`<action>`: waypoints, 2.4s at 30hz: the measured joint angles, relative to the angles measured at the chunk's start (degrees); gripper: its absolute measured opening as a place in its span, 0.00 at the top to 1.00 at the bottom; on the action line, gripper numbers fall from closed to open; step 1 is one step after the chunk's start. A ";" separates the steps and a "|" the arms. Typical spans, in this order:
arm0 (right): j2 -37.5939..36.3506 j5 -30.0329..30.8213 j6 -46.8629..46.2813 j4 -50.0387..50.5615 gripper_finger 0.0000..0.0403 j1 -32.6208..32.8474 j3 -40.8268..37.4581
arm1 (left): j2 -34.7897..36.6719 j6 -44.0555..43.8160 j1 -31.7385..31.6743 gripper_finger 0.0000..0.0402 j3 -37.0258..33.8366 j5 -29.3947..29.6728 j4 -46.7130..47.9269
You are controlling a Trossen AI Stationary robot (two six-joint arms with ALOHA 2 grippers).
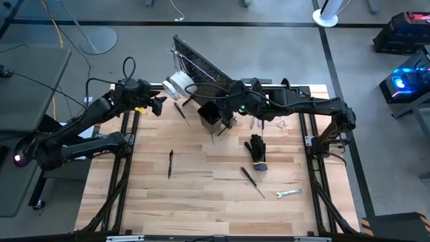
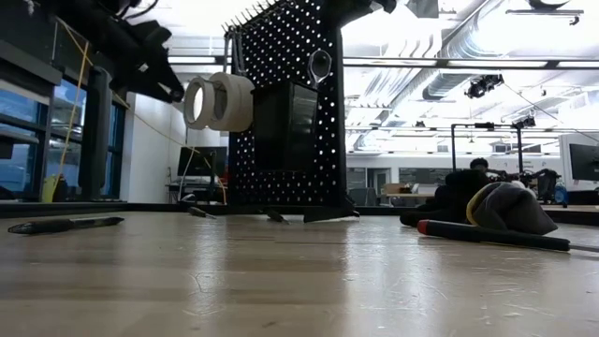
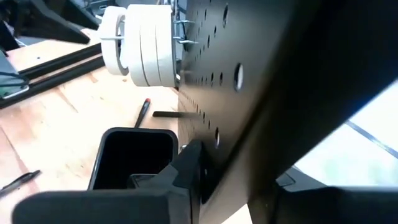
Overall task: Hang tools onto peg board
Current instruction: Move the pegboard to the middle
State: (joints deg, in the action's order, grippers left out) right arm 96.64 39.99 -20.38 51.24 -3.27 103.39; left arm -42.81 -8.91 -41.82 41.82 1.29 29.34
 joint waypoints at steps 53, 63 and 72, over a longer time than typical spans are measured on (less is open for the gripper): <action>-11.37 -25.68 10.40 11.02 0.86 -5.74 -3.10 | 11.70 -6.05 0.00 0.47 0.00 -2.87 -2.59; -23.09 -27.81 4.40 -4.72 0.86 -8.16 -23.29 | 11.74 -9.05 0.00 0.47 0.02 -3.93 -2.67; -27.04 -36.10 6.38 -7.18 0.86 -11.30 -27.06 | 11.74 -12.02 0.00 0.47 0.04 -6.95 -7.06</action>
State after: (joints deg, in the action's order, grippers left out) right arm 69.60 3.89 -14.00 44.07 -14.57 76.34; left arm -31.07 -20.93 -41.82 41.87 -5.66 22.28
